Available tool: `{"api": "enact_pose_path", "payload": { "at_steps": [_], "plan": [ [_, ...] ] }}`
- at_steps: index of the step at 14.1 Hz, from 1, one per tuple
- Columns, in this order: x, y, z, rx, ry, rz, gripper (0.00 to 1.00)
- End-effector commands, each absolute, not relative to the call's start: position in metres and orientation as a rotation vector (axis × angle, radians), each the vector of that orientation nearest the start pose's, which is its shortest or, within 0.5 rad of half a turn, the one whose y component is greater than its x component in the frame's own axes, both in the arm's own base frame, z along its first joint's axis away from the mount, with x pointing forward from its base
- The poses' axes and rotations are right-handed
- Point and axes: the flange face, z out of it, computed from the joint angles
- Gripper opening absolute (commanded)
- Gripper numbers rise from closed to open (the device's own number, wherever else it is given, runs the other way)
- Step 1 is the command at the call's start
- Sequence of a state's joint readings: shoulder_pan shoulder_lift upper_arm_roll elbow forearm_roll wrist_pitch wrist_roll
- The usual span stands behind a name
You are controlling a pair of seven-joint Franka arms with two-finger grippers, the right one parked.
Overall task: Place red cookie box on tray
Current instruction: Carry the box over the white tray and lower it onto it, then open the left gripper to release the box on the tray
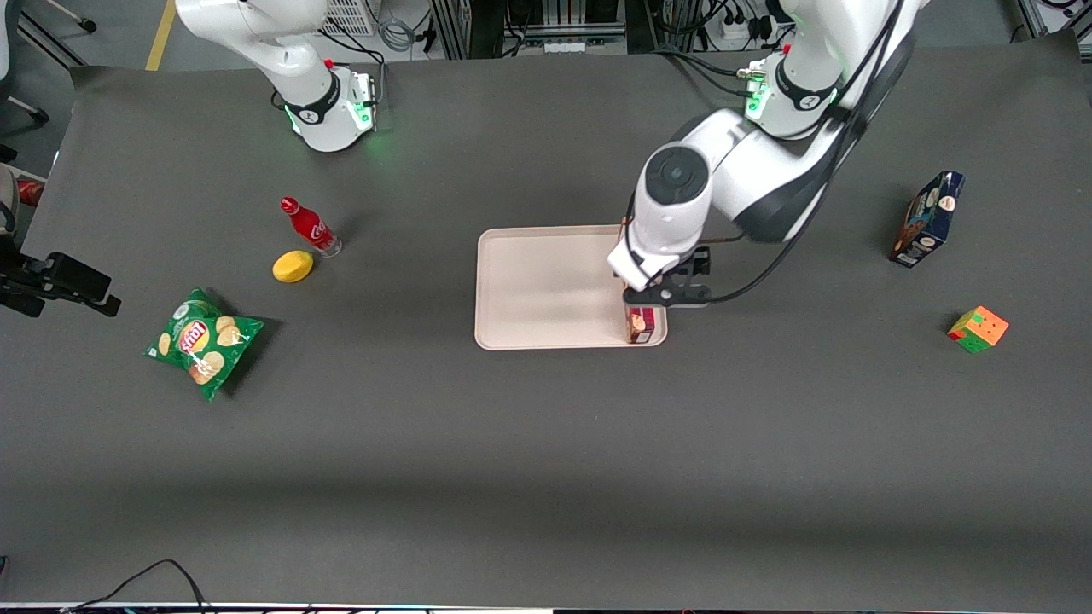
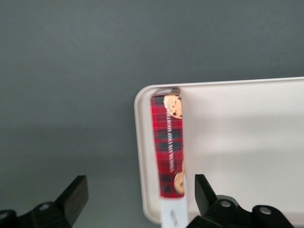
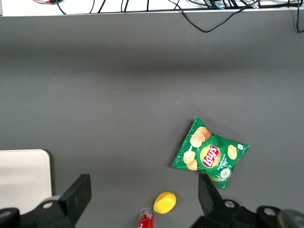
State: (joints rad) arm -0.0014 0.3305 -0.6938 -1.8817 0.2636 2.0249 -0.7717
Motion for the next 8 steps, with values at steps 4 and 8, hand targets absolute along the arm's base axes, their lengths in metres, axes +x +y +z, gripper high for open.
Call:
{"api": "enact_pose_path", "payload": {
  "at_steps": [4, 8],
  "plan": [
    [0.515, -0.223, 0.508, -3.073, 0.293, 0.020, 1.00],
    [0.521, -0.122, 0.549, -3.071, 0.111, -0.008, 1.00]
  ]
}}
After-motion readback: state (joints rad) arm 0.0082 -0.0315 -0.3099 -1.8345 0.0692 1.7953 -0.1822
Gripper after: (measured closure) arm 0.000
